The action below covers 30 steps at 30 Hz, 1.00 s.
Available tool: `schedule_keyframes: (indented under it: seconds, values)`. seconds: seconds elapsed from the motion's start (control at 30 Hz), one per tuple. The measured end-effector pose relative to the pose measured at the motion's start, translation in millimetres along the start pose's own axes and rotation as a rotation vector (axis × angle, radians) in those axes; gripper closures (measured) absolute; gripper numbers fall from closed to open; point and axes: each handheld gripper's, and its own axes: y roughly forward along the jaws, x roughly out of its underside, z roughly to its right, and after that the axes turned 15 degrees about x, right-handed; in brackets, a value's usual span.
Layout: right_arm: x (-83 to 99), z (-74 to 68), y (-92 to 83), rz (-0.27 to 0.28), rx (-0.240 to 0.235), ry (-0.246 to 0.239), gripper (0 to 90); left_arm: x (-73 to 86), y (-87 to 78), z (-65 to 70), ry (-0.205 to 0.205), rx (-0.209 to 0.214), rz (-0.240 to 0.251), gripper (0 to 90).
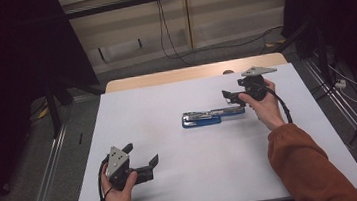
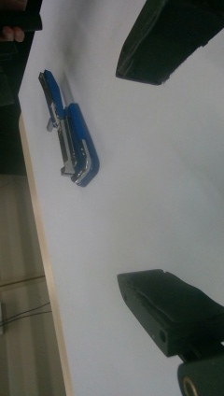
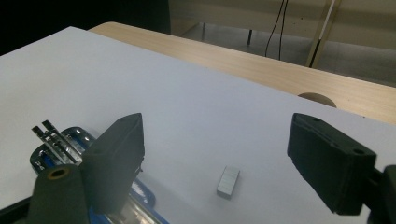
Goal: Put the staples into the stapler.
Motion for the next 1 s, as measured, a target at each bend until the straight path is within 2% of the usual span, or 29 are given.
schedule_keyframes:
  seconds: [0.13,0.2,0.27,0.4,0.5,0.57,0.67,0.77,0.9,1.0]
  values:
    - [-4.3,1.5,6.0,-0.014,0.011,-0.019,19.7,-2.7,5.2,-0.8,0.027,0.007,0.0,3.4]
    - [-6.1,2.4,10.1,-0.019,0.022,-0.015,21.4,-3.3,7.3,-0.9,0.015,0.016,0.003,3.4]
    - [-8.4,2.5,13.5,-0.034,0.033,-0.021,21.4,-3.6,7.8,-1.1,0.021,0.017,0.001,3.4]
    - [-12.9,1.7,18.9,-0.037,0.025,-0.032,23.8,-3.3,7.7,-2.7,0.013,0.02,-0.001,3.4]
    - [-16.0,4.0,23.1,-0.058,0.05,-0.063,24.2,-3.4,7.5,-3.6,0.02,0.02,-0.003,3.4]
    - [-17.6,5.9,26.3,-0.074,0.042,-0.058,25.6,-3.4,7.5,-3.9,0.021,0.016,-0.003,3.4]
    - [-19.9,6.3,30.9,-0.083,0.051,-0.082,27.5,-3.1,7.4,-4.5,0.015,0.015,-0.003,3.4]
    - [-23.4,7.6,37.0,-0.125,0.028,-0.073,26.4,-3.3,7.8,-3.9,0.022,0.017,-0.006,3.4]
    - [-27.2,6.6,45.9,-0.174,0.03,-0.056,21.8,-3.3,8.1,-4.1,0.027,0.018,-0.012,3.4]
    - [-28.9,4.3,52.9,-0.223,0.034,-0.079,21.4,-3.2,8.0,-4.4,0.026,0.016,-0.012,3.4]
